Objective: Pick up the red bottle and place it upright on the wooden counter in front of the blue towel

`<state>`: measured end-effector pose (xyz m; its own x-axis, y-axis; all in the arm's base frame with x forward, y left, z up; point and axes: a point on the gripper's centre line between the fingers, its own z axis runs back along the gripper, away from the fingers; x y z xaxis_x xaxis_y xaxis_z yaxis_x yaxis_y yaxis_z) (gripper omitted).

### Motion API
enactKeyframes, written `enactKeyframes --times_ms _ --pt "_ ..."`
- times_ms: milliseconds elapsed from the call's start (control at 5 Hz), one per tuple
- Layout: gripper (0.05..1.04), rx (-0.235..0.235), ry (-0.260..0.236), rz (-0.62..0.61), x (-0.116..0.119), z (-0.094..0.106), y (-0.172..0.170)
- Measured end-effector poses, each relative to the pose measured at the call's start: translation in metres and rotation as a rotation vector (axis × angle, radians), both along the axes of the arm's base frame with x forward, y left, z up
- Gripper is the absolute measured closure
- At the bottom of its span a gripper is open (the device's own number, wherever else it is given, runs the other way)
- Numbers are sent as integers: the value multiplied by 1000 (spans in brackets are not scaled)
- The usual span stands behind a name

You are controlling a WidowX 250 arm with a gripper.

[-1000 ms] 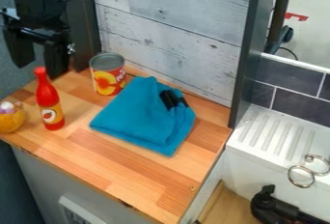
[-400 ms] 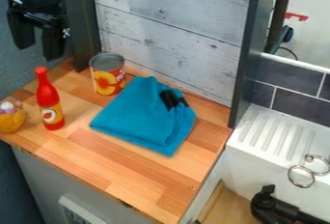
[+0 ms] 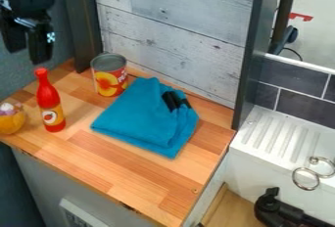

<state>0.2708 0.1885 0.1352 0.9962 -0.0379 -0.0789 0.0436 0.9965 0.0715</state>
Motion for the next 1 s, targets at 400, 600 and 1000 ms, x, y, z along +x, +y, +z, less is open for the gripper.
enactKeyframes --times_ms 400,600,1000 --pt "83 -53 -32 -26 2 -8 -1" --pt "83 -55 1 -27 1 -20 0" --pt "83 -61 33 -20 5 -43 5"
